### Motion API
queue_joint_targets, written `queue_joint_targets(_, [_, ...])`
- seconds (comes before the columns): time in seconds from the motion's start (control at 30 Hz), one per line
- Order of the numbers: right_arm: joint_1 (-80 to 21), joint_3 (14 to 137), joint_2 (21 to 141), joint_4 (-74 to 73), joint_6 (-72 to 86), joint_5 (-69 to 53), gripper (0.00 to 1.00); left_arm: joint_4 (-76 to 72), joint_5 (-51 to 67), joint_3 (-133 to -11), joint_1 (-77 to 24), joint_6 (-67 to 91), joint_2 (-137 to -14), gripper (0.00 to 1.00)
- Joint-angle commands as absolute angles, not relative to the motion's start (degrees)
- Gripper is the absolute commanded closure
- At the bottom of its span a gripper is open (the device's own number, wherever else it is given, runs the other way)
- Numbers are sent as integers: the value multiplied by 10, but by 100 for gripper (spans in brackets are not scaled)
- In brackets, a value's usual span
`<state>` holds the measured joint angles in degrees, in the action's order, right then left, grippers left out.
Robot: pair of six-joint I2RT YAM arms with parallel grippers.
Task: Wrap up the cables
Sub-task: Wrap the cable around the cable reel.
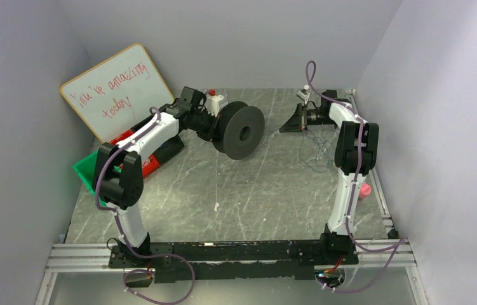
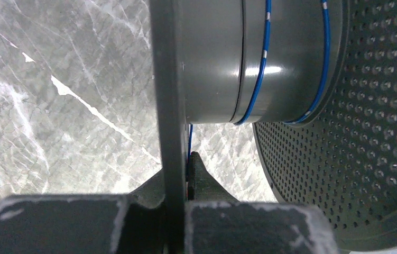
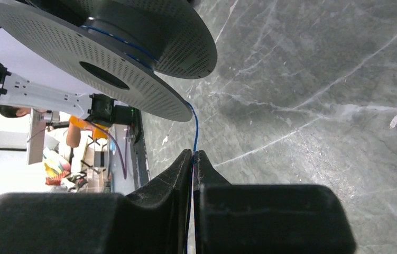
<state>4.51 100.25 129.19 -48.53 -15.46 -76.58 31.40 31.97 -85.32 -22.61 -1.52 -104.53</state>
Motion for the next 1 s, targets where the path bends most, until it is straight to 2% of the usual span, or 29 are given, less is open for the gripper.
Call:
queue_joint_targets(0.0, [49, 1014, 1236, -481, -158, -799, 90, 297, 303, -885, -237, -40, -1041, 98])
queue_joint_targets(0.37, [53, 973, 1201, -382, -62, -850, 94, 308, 283, -888, -263, -65, -1050, 98])
queue_joint_targets(0.83, [35, 821, 1104, 5, 248, -849, 91, 297, 189, -892, -286, -46, -1079, 98])
queue_joint_targets(0.97, [21, 805, 1088, 46, 282, -839, 90, 293, 183, -892, -286, -38, -1082, 98])
